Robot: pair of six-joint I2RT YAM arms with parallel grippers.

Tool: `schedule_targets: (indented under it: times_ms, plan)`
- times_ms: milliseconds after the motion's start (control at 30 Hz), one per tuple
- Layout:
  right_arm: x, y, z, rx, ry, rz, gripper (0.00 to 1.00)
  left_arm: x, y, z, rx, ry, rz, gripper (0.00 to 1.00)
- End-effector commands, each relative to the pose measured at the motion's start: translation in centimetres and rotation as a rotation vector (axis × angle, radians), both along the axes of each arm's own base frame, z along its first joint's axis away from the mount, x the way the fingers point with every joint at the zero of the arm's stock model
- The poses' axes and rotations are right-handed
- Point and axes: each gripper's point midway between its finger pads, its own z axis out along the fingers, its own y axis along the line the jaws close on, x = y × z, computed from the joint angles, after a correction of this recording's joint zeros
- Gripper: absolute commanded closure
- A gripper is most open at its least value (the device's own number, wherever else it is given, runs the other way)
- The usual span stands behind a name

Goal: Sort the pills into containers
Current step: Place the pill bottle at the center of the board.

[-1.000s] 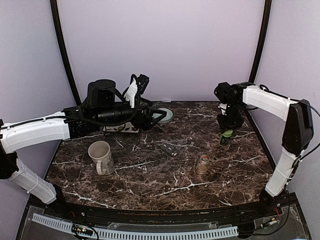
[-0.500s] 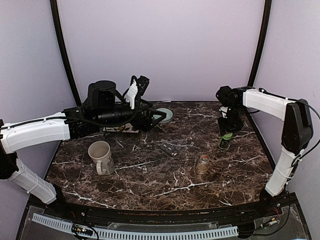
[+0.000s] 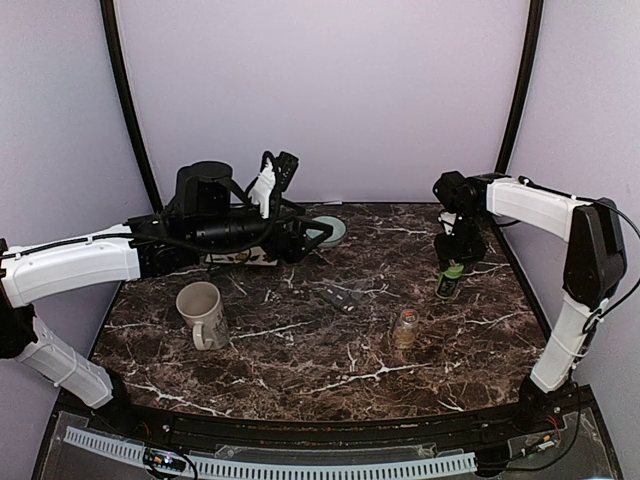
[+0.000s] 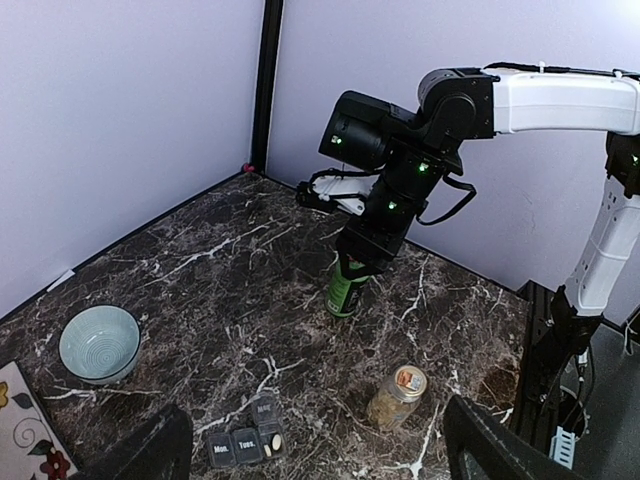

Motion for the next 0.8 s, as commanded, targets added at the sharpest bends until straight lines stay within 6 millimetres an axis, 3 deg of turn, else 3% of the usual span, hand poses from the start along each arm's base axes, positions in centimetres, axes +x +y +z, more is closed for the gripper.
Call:
schedule_targets:
  times_ms: [0, 333, 600, 767]
  plan:
    - [0.5, -0.1, 0.4, 0.004, -0.023, -0.001, 0.40, -0.2, 0.1, 0.1, -0.016, 0.009, -0.008, 0.10]
    - [1.0, -0.6, 2.1, -0.003, -0.078, -0.019, 0.32, -0.1, 0.2, -0.4, -0.007, 0.033, 0.002, 0.09]
    - [2.2, -0.6, 6.6, 0.008, -0.245, -0.041, 0.27, 0.6, 0.4, -3.0, 0.047, 0.099, 0.053, 0.10]
    - [3.0, 1.4, 9.7, 0.035, -0.366, 0.013, 0.27, 1.5, 0.2, -5.5, 0.090, 0.166, 0.099, 0.16]
